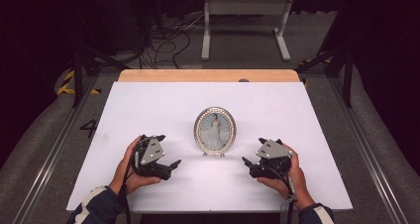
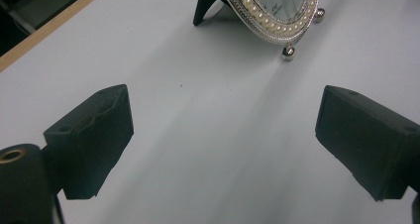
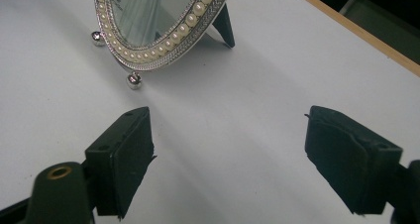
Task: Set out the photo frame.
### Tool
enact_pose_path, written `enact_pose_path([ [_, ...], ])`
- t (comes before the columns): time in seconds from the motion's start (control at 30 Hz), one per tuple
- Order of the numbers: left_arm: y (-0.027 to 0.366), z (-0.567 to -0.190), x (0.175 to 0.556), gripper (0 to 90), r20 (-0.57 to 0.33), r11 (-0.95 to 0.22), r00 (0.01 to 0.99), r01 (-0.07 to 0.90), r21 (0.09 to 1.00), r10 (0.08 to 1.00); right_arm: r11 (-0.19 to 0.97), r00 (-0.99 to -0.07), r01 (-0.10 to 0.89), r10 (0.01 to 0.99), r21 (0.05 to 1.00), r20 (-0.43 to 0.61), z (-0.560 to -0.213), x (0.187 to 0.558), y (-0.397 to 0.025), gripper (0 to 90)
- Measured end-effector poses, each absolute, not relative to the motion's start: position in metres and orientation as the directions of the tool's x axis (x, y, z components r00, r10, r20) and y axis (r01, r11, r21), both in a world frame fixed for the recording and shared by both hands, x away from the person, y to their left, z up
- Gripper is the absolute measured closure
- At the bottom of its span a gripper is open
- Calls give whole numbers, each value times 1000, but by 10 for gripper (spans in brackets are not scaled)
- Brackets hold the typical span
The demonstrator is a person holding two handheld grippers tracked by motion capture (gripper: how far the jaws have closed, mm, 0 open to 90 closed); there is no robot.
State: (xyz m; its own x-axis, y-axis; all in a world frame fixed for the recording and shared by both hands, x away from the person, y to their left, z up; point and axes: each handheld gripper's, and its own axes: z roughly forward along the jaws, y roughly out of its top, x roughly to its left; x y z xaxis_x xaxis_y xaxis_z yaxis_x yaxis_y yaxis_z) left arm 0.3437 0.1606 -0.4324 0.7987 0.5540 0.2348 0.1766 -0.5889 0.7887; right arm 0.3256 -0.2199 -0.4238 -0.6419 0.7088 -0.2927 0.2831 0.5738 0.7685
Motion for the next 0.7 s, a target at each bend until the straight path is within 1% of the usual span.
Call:
enact_pose_path([
  [0.13,166,-434,342,71,239,-604,803,179,777,546,569,-634,287,716,771,-292,-423,324,-225,190],
  [0.17,172,-435,341,72,237,-598,798,183,780,554,557,-610,290,734,778,-298,-423,322,-229,188],
  [0.27,177,-435,340,71,228,-586,791,193,787,567,546,-594,296,748,784,-297,-422,322,-232,184],
  [0.3,182,-436,339,70,231,-589,787,198,783,572,530,-573,303,765,792,-292,-422,320,-236,179],
  [0.53,198,-439,335,66,228,-579,768,218,786,599,519,-565,311,775,796,-284,-423,316,-247,176],
  [0.7,212,-440,330,68,236,-571,749,224,790,619,510,-539,332,793,794,-283,-426,314,-258,176],
])
